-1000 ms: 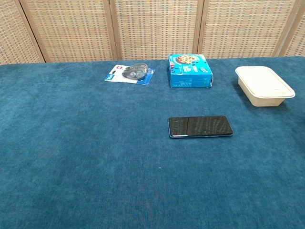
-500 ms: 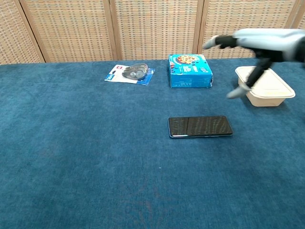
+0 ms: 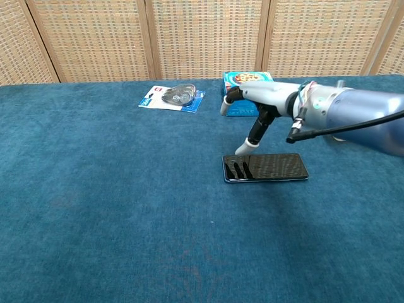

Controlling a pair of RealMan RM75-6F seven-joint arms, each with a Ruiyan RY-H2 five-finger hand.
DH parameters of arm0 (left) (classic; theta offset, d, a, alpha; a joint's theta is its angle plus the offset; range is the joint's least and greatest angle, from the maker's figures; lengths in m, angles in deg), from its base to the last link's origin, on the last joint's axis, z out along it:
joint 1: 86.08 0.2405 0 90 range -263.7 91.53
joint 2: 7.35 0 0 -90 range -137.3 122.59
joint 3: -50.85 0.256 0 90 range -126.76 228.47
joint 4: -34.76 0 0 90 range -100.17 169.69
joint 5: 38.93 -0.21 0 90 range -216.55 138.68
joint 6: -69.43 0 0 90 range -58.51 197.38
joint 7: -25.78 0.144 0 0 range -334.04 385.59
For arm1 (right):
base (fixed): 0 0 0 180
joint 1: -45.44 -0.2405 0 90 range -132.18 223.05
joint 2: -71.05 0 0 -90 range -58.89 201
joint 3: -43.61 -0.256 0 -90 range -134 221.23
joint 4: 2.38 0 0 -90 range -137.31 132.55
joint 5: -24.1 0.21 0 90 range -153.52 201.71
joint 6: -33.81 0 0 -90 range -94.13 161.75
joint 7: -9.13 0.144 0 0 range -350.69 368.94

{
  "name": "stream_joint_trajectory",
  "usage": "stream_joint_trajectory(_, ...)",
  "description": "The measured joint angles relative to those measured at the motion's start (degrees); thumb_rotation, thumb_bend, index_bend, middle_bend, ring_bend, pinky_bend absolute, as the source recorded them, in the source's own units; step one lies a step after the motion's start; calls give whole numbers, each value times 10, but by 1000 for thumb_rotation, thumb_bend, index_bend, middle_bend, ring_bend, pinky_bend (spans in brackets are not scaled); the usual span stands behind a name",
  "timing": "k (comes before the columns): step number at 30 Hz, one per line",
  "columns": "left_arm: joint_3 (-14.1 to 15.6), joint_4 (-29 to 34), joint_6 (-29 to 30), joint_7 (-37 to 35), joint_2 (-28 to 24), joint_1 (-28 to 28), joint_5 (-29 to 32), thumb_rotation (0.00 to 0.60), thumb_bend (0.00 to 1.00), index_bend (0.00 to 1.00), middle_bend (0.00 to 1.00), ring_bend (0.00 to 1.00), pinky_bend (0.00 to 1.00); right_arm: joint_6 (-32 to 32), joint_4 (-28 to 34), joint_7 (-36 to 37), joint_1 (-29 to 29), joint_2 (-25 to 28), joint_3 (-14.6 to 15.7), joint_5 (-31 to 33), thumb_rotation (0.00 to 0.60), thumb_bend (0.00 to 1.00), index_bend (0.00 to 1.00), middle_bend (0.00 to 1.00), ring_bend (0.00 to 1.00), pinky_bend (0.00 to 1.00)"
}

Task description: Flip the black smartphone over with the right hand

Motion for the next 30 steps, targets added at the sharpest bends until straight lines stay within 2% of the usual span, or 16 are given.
stream_joint_trajectory(8,1,2,-2,-1,-2,-1,1,600,0,0,0,0,0,-18,-38,-47,-27,-47,19,80,600,53,232,0,0,0)
stream_joint_trajectory(14,2,1,0,-5,-2,-1,-1,600,0,0,0,0,0,-21,-55,-60,-34,-66,42,84,600,53,233,0,0,0)
stream_joint_trajectory(24,3,2,-2,-6,-3,-2,-1,600,0,0,0,0,0,-19,-74,-50,-35,-75,43,90,600,53,235,0,0,0)
stream_joint_trajectory(30,3,2,-1,-6,-3,-2,0,600,0,0,0,0,0,-11,-90,-57,-40,-84,45,109,600,130,242,0,0,0)
